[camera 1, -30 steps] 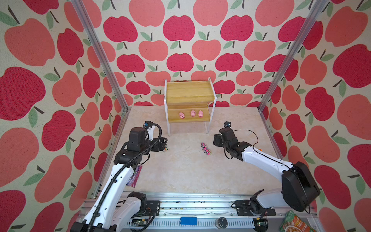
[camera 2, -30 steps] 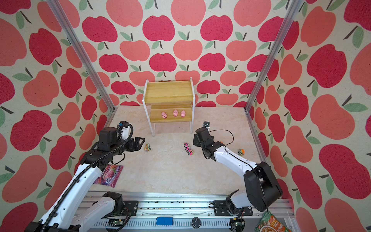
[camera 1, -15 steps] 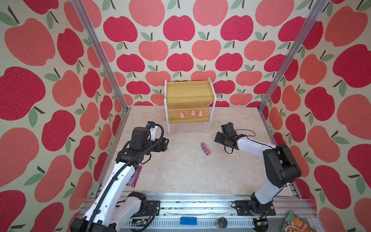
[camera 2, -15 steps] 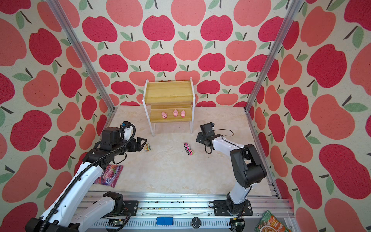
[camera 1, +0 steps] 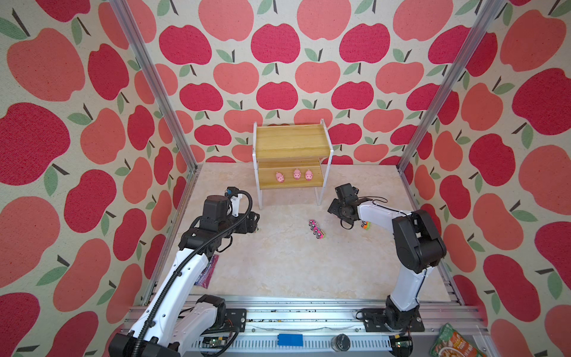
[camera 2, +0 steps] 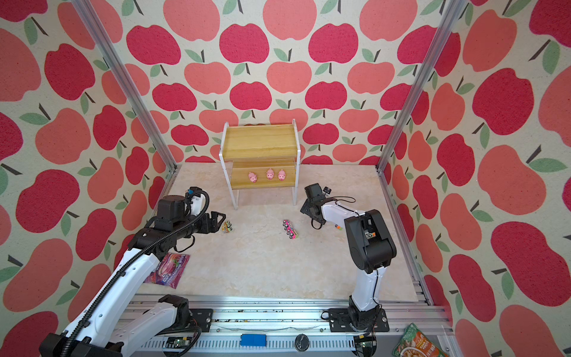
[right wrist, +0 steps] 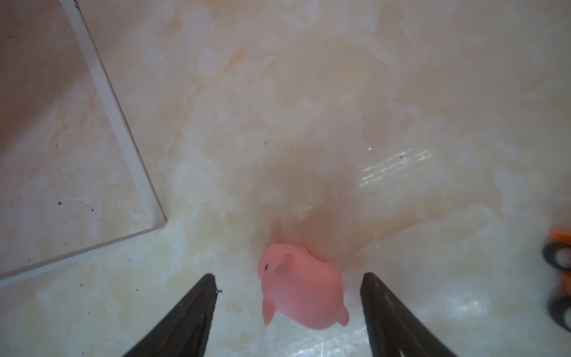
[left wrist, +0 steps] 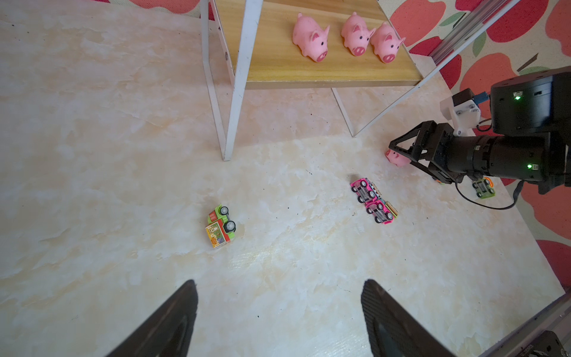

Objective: Organize plastic toys on shelves
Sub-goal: Pick up the plastic toy from the center of the table.

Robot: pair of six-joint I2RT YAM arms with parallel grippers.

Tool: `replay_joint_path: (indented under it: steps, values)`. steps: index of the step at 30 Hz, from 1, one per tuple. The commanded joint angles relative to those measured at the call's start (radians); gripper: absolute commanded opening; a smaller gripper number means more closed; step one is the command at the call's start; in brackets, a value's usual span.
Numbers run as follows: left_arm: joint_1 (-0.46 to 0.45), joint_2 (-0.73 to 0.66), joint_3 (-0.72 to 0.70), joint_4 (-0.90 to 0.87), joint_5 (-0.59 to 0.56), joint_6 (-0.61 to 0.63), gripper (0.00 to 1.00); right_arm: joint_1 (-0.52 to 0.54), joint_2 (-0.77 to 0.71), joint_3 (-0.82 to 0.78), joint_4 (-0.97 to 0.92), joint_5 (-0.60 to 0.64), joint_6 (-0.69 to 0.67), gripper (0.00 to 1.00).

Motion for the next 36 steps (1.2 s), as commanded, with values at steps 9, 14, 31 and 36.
replay_joint_path:
  steps: [9,14,31,36]
  values:
    - [0.004,-0.005,-0.007,-0.016,-0.013,0.024,0.86,-0.013,0.063,0.069,-0.089,0.016,0.026,0.68]
    - [0.005,-0.012,-0.007,-0.018,-0.017,0.025,0.86,-0.015,0.081,0.075,-0.088,0.004,0.015,0.58]
    - [0.012,-0.014,-0.008,-0.018,-0.016,0.025,0.86,0.013,-0.078,-0.007,-0.110,0.028,-0.169,0.39]
    - [0.020,-0.012,-0.007,-0.018,-0.014,0.025,0.86,0.095,-0.190,-0.061,-0.108,0.035,-0.251,0.38]
